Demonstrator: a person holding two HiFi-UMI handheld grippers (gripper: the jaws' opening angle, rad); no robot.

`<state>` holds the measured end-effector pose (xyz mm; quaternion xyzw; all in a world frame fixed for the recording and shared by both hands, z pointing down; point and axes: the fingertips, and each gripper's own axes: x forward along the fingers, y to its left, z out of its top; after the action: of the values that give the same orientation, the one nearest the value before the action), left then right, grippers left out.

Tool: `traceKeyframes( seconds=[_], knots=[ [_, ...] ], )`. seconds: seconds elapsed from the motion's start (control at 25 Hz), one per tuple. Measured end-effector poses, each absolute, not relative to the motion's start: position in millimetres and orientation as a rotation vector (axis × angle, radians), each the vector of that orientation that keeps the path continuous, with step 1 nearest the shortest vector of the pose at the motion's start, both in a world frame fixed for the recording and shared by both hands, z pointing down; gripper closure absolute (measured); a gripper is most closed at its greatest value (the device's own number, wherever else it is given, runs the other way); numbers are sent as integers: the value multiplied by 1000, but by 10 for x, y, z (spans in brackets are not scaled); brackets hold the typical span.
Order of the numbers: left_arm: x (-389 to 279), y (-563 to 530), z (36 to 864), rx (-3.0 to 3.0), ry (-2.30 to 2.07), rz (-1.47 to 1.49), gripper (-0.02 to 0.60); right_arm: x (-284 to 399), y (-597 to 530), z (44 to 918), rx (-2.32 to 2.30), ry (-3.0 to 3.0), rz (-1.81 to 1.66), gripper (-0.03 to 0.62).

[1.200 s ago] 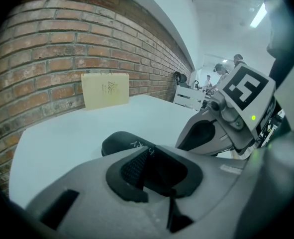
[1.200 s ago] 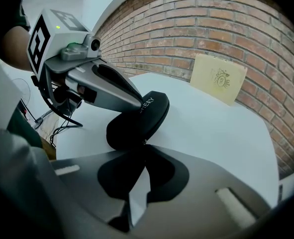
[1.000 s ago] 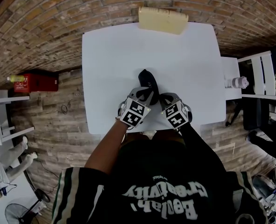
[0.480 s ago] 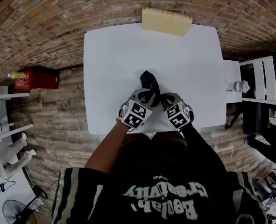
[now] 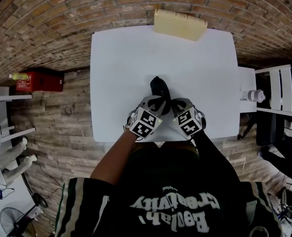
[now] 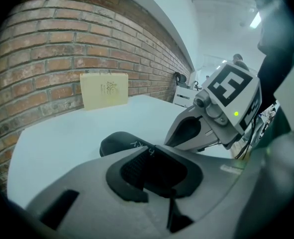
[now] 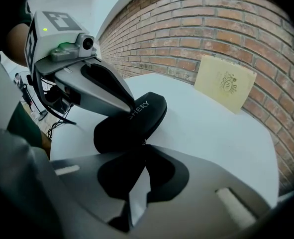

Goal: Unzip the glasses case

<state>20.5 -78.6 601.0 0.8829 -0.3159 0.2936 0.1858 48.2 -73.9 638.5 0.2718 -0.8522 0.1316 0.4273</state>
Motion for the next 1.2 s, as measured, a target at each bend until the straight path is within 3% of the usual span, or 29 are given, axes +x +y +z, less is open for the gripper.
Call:
traceKeyframes(
  seconds=[1.2],
  knots=[
    [194,-797,6005,2463,-923,807,535,420,-998,6368,617,-2146,261,579]
  ],
)
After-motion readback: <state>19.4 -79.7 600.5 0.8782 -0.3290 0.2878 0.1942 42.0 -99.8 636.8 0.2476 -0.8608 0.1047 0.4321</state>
